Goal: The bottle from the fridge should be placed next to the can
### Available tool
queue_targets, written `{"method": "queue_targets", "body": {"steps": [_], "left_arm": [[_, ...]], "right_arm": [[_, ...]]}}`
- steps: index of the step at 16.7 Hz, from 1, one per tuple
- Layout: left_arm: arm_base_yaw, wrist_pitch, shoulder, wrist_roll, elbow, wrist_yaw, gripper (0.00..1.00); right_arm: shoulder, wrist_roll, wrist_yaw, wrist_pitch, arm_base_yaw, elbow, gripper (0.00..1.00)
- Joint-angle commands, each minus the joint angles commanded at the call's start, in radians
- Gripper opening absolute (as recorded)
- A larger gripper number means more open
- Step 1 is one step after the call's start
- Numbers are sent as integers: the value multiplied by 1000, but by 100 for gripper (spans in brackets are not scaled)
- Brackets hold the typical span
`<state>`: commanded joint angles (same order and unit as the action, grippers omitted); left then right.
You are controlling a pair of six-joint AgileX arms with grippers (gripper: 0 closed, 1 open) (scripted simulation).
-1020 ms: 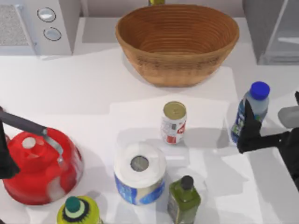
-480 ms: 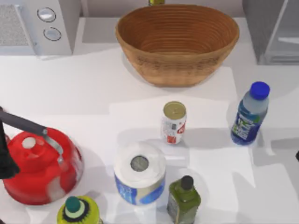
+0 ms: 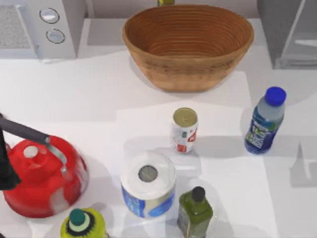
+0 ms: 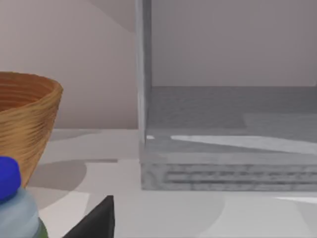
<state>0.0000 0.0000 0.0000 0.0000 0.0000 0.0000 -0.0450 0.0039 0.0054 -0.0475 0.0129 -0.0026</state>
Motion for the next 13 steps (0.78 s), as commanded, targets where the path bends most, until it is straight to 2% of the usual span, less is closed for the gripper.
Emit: {"method": "queue_targets", "body": {"steps": [9, 13], "left_arm": [[0, 0, 0, 0, 0, 0, 100], [0, 0, 0, 0, 0, 0, 100]], "right_arm": [[52, -4, -3, 58, -11, 13, 100], [156, -5, 0, 208, -15, 99, 100]]}}
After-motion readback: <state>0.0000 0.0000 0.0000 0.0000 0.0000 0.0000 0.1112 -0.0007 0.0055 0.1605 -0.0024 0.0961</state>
